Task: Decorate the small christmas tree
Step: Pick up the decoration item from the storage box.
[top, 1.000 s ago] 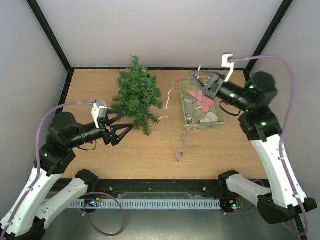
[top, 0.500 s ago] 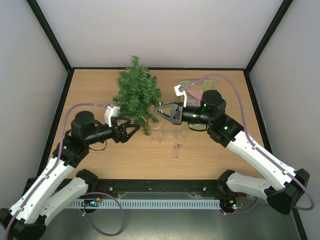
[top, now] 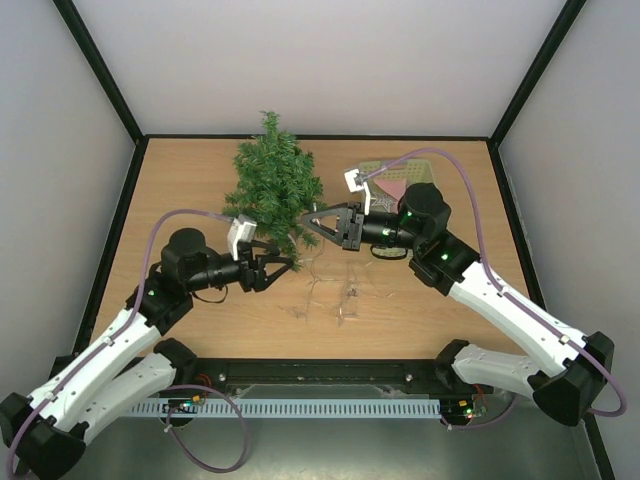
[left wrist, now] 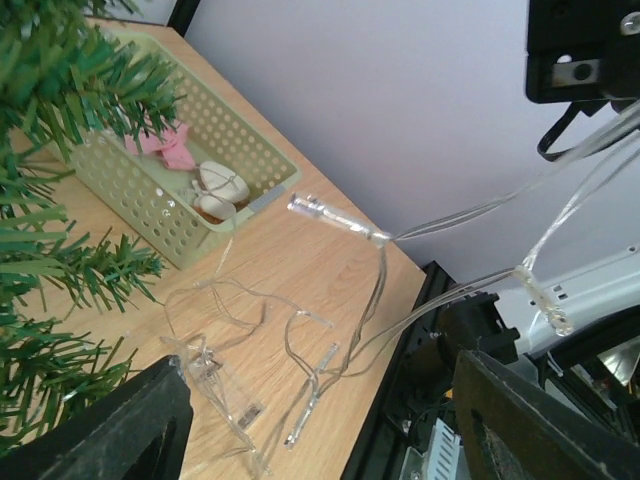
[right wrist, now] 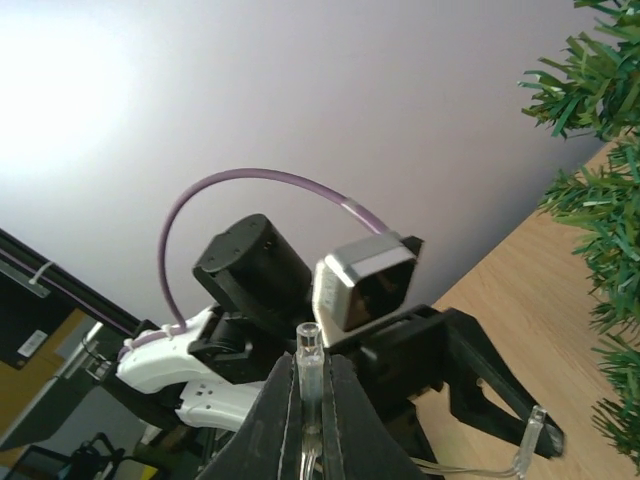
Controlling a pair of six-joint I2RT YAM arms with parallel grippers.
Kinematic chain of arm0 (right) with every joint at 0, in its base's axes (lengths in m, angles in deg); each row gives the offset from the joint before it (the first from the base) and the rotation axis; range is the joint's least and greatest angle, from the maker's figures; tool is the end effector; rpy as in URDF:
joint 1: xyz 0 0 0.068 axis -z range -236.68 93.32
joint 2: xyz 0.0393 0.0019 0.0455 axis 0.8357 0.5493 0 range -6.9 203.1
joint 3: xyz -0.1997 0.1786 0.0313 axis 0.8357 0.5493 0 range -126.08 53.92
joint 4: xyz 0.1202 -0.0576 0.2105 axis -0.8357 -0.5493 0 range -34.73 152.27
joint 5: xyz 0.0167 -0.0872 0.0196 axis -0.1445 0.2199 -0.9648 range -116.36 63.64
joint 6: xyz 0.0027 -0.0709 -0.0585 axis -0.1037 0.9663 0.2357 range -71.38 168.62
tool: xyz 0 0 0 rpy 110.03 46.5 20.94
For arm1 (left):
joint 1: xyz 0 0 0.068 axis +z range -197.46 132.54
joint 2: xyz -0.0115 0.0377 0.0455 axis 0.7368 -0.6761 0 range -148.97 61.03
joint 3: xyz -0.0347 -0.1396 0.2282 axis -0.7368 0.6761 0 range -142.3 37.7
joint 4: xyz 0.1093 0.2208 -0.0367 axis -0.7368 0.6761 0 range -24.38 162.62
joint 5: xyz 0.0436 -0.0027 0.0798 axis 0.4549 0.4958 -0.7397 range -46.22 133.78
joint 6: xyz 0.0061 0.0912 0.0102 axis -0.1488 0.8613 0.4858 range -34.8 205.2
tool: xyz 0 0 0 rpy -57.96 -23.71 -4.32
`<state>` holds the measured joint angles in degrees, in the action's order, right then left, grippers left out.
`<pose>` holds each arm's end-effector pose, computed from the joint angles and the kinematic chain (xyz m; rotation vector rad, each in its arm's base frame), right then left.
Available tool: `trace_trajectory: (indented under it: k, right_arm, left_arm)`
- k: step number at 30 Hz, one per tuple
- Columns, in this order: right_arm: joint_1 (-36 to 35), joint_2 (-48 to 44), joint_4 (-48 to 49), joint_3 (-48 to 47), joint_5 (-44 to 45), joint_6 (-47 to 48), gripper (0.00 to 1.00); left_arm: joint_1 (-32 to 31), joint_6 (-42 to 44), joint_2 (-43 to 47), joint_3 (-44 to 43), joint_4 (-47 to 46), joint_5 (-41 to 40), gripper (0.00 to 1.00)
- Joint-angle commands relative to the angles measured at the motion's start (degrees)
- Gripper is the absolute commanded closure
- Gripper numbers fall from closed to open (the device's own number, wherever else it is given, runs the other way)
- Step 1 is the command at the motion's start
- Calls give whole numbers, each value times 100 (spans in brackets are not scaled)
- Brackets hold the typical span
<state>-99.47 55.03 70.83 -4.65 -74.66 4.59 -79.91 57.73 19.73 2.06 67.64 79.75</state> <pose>0.1494 0.2222 0.4016 -0.7841 1.6421 1.7612 0.1429 -0.1484 0.3038 0.5850 1.7659 -1.2845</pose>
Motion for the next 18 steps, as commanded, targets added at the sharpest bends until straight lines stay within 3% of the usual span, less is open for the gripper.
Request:
trace_trajectory:
  k: [1, 11, 15, 18]
  right_arm:
    - [-46, -23, 734, 136, -220, -303, 98]
    - [-55, -159, 919, 339, -209, -456, 98]
    - [-54, -233, 642, 372, -146, -240, 98]
    - [-53, -378, -273, 183, 395, 454, 98]
  left_arm:
    - [-136, -150, -210, 178, -662, -112, 29]
    - [-899, -505, -804, 261, -1683, -566, 39]
    - [-1017, -471, -758, 237, -1496, -1074, 68]
    - [-1024, -382, -420, 280, -1203, -1483, 79]
